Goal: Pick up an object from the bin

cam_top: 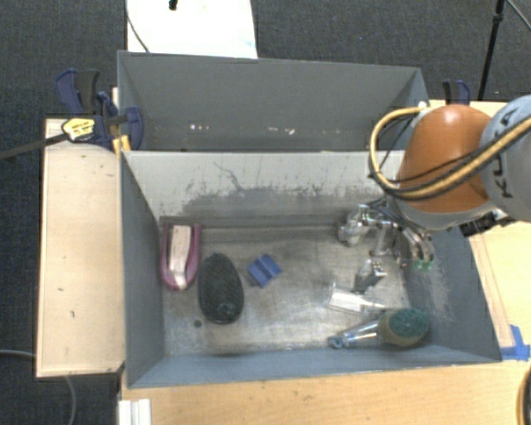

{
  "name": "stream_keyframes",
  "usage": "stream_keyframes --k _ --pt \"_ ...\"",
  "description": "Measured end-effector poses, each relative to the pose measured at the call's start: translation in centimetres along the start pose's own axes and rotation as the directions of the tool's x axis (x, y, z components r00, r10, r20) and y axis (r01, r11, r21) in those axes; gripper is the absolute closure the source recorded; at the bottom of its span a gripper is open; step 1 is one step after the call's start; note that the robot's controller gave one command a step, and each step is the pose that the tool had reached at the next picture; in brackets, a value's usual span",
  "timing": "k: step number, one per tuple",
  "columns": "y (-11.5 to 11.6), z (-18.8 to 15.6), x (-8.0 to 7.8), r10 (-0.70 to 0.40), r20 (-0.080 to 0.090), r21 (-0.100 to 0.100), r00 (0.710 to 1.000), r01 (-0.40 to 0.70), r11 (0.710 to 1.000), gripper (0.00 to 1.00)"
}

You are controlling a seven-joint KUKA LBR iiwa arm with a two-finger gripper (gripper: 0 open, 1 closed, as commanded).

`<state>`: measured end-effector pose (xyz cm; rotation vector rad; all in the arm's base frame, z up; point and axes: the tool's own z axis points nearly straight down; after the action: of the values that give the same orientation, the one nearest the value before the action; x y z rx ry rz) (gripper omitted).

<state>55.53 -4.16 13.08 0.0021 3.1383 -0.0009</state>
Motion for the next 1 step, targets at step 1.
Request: stream_keyframes --k 1 --pt "-2.50 2.91 7.57 -0.100 -0.009 -0.002 0.995 0.100 0.995 0.00"
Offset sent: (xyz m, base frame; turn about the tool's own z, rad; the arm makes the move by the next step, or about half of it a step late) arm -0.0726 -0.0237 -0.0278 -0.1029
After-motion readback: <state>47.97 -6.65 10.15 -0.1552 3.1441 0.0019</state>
